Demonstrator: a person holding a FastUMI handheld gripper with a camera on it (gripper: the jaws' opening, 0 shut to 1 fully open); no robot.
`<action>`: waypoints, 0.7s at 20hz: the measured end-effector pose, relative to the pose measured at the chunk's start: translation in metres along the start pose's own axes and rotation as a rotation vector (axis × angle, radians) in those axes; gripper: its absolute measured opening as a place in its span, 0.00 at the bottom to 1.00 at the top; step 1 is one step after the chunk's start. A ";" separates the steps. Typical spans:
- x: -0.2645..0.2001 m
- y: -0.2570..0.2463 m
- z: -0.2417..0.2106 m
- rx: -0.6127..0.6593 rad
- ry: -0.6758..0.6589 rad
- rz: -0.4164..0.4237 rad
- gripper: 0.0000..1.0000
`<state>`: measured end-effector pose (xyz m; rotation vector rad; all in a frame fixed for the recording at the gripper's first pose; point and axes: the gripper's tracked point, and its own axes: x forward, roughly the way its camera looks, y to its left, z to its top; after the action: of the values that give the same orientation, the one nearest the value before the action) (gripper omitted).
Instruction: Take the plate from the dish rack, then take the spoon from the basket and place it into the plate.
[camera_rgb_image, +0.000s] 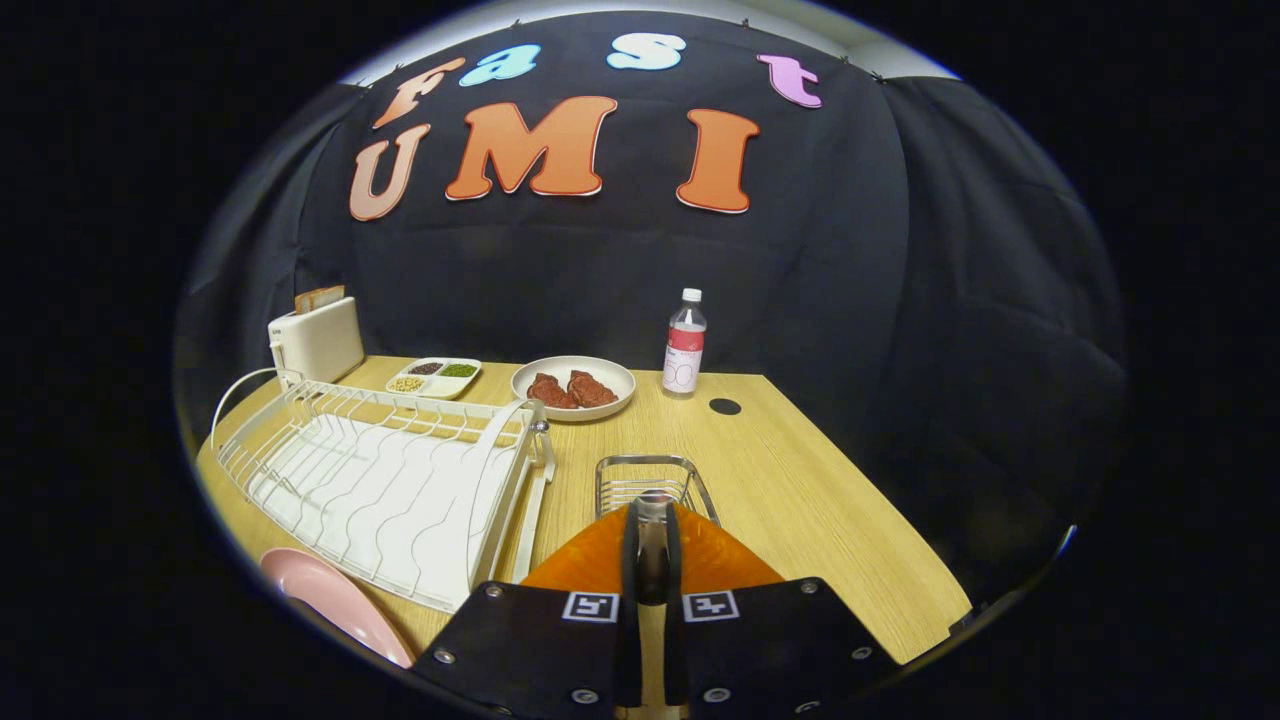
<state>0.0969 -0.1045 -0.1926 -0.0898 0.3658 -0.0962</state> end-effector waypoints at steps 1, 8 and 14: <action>0.001 -0.001 0.004 0.007 -0.003 0.005 0.09; -0.010 -0.009 0.036 0.022 -0.044 0.003 0.09; -0.038 -0.013 0.058 0.052 -0.083 -0.020 0.09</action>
<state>0.0818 -0.1090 -0.1240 -0.0463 0.2790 -0.1212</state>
